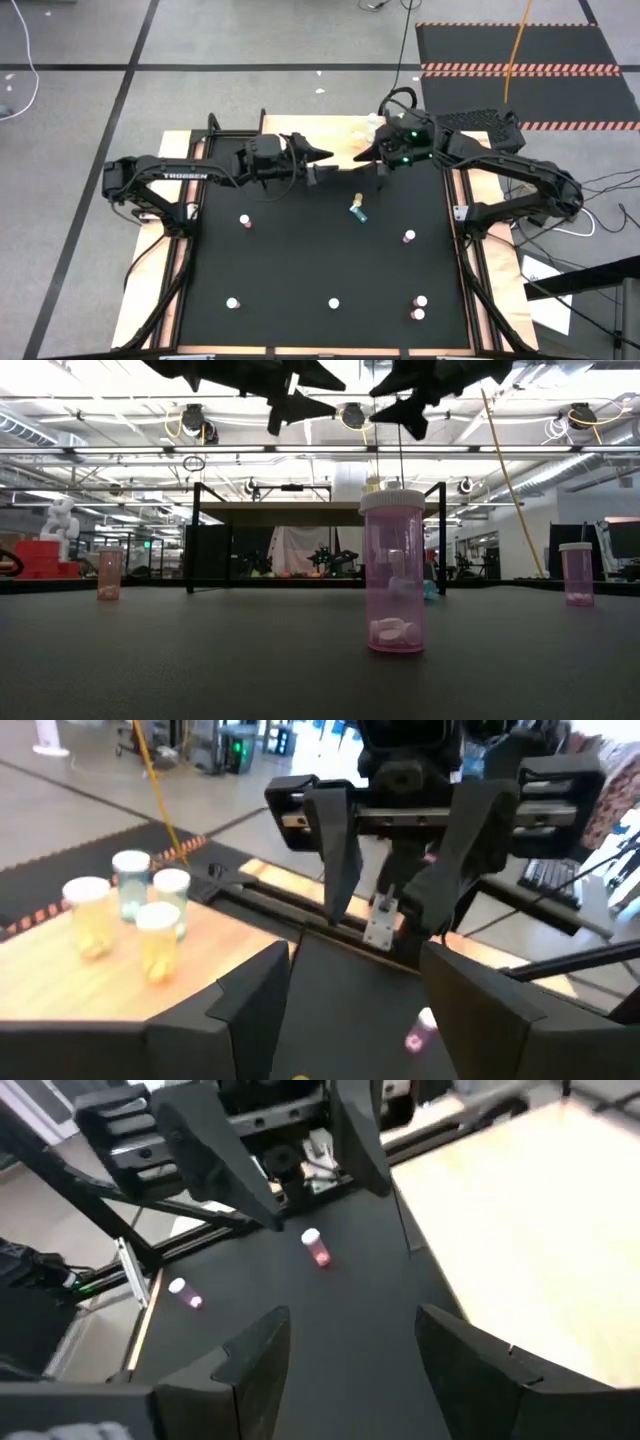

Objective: Pick and place medicine bottles onto shelf by color
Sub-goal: Put the blue pill bottle on the shelf aligned with the other blue pill bottles

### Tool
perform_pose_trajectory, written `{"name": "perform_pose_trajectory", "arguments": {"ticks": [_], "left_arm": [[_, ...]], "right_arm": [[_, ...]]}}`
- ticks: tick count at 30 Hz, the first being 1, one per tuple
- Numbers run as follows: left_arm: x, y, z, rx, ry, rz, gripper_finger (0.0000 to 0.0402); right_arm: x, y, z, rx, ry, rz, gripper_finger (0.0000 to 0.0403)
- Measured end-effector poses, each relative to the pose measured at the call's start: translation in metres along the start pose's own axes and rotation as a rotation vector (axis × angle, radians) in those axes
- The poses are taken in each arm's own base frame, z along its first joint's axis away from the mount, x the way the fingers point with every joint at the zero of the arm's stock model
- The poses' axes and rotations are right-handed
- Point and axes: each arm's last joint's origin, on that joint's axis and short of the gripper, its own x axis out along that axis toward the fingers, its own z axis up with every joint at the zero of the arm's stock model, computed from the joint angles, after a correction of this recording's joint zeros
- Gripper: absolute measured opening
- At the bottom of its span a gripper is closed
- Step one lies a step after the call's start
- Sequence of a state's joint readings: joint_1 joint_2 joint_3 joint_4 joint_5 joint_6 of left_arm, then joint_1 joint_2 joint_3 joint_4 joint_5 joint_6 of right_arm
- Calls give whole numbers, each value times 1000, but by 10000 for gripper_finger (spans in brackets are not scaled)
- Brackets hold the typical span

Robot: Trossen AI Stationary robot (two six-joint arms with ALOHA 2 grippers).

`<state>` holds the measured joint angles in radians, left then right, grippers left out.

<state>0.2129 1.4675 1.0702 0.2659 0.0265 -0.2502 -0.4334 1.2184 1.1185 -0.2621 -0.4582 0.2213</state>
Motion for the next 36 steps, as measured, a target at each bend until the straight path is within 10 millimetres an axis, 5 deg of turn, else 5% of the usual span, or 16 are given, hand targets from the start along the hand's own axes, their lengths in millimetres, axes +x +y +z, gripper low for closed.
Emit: {"name": "perform_pose_trajectory", "arguments": {"ticks": [8, 15, 23, 29, 36], "left_arm": [[-1, -10, 9, -49, -115, -20, 179], [12, -18, 17, -102, -137, -10, 168], [52, -45, 34, -4, -101, -46, 178], [48, -51, 48, 79, -61, -36, 179], [29, -39, 41, 74, 178, 43, 136]], "right_arm": [[-33, 21, 8, -109, -135, -82, 210], [-29, 30, 1, -139, -92, -59, 210], [-29, 42, -18, -174, -94, 1, 210], [-37, 40, -33, -175, -116, 4, 210], [-23, 29, -79, -53, 102, -83, 210]]}}
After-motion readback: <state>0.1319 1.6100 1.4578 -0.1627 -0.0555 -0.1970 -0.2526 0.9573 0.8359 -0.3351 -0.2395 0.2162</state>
